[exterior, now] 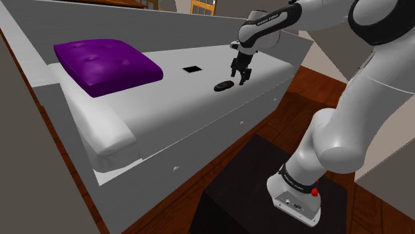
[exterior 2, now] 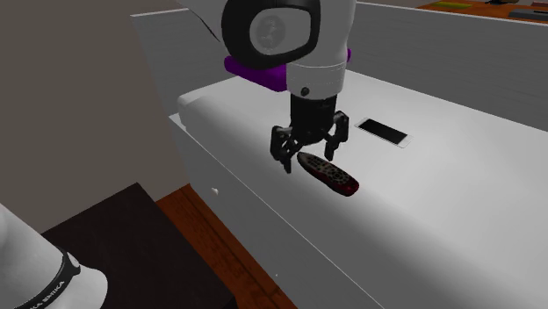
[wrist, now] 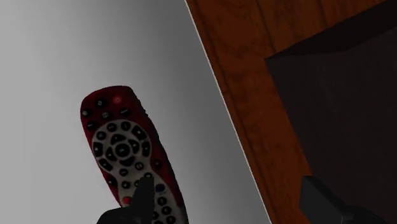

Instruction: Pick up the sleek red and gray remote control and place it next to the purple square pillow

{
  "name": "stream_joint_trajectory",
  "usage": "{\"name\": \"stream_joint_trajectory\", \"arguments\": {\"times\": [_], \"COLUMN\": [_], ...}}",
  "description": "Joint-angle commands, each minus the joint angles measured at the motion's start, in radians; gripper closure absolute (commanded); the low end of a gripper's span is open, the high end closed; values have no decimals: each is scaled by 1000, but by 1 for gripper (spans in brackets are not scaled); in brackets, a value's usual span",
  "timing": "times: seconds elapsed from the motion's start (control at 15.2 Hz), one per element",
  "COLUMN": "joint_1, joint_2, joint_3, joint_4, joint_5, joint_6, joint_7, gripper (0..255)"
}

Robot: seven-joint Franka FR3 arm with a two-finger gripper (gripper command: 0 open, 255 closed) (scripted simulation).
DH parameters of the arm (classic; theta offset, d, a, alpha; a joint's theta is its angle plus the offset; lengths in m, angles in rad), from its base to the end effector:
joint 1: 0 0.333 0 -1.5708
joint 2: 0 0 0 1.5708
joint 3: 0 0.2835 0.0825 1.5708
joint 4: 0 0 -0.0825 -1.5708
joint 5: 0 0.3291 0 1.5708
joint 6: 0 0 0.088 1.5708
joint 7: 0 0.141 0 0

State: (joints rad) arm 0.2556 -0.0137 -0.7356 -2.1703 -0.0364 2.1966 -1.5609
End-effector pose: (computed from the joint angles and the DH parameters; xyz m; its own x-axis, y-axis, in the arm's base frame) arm 0.4354 -0.2295 0.3653 0.4524 0.8916 -0.0207 0.8915 -0.4516 0.0365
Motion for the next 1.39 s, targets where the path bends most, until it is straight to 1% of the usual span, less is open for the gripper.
{"name": "stream_joint_trajectory", "arguments": {"times": [0.0, 0.2, 0.26, 0.79, 1.25, 1.32], "joint_1": [-2, -48, -61, -87, -87, -87], "joint_2": [109, 251, 275, 340, 340, 340], "joint_3": [-9, 29, 43, 72, 72, 72], "joint_4": [77, 188, 210, 181, 181, 181], "joint_5": [105, 233, 252, 310, 310, 310], "joint_6": [10, 9, 7, 86, 86, 86], "joint_7": [-154, -337, -367, -405, -405, -405], "gripper": [0, 0, 0, 0, 0, 255]}}
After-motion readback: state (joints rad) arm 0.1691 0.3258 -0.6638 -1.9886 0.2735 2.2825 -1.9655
